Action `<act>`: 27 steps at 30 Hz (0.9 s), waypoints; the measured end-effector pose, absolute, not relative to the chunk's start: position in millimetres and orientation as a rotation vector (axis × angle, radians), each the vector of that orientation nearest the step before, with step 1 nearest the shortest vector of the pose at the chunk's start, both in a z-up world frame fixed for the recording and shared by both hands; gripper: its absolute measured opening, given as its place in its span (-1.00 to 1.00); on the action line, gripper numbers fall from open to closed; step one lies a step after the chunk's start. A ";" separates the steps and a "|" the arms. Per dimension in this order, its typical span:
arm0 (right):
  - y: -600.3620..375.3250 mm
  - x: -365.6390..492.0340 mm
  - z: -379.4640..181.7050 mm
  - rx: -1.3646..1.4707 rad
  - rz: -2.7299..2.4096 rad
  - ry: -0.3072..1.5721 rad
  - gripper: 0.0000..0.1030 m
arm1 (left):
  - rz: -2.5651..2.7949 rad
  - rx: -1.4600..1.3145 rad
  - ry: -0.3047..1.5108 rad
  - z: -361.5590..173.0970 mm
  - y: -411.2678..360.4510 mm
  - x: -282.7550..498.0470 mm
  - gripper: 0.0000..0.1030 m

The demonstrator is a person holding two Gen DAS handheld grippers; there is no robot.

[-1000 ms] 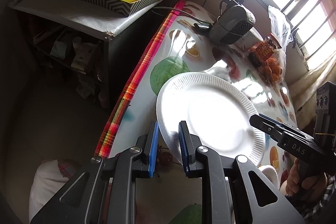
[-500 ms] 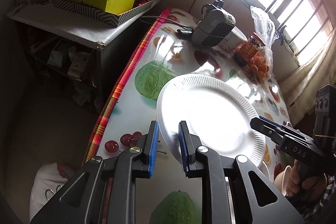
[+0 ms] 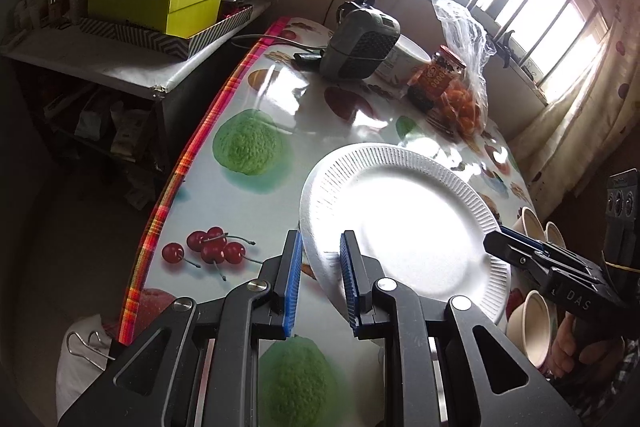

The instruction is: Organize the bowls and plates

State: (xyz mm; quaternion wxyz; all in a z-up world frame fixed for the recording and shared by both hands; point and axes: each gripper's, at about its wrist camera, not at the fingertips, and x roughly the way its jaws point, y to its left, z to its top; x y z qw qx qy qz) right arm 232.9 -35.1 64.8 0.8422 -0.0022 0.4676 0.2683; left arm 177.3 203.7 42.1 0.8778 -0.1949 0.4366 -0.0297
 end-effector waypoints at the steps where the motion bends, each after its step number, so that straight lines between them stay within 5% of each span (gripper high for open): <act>1: -38.5 229.6 65.6 -0.003 0.562 0.985 -0.46 | -0.068 -0.402 0.912 42.1 200.4 176.2 -0.60; 27: -124.2 160.5 56.6 0.085 0.472 0.957 -0.46 | -0.198 -0.313 0.953 34.4 125.8 146.7 -0.60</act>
